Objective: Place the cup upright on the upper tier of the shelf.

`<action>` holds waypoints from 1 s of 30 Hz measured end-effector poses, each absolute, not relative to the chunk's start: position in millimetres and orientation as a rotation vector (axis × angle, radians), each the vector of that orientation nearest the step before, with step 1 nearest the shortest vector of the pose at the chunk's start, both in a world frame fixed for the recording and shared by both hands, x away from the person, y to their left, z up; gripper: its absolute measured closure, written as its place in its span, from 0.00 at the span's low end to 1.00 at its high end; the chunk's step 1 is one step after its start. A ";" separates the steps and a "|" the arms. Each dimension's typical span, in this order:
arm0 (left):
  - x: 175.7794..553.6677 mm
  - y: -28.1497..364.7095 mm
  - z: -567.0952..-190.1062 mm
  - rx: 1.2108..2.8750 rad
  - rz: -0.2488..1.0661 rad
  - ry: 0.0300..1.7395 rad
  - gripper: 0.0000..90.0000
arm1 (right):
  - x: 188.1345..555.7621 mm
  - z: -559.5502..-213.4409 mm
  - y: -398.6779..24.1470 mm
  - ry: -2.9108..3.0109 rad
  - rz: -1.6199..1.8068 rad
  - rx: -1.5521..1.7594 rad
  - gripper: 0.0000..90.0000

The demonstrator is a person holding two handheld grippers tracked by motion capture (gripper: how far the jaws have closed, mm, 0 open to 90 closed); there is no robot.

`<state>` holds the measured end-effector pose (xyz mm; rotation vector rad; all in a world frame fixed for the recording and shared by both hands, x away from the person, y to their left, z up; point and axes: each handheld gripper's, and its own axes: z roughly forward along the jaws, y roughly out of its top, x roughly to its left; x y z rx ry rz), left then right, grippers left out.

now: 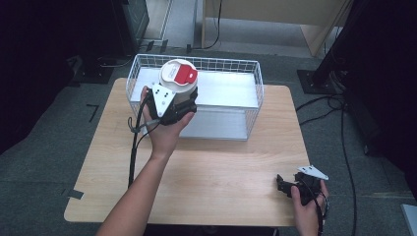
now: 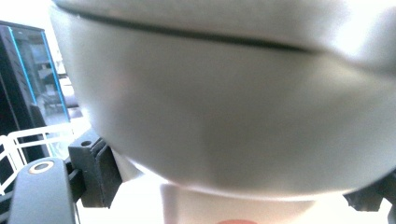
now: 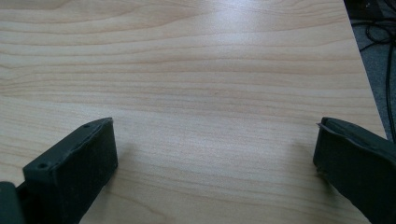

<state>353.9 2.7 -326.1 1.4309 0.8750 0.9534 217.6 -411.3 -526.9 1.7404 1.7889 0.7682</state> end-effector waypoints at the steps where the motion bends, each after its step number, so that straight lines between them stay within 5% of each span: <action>1: 357.0 3.1 -325.5 1.430 0.955 0.877 0.14 | 217.6 -527.0 -411.3 1.789 0.768 1.740 0.00; 13: 406.6 8.0 -323.5 1.438 0.919 0.959 0.14 | 217.6 -526.9 -411.1 1.787 0.769 1.743 0.00; 30: 428.5 2.4 -322.3 1.455 0.913 0.977 0.14 | 217.6 -526.9 -411.1 1.788 0.770 1.742 0.00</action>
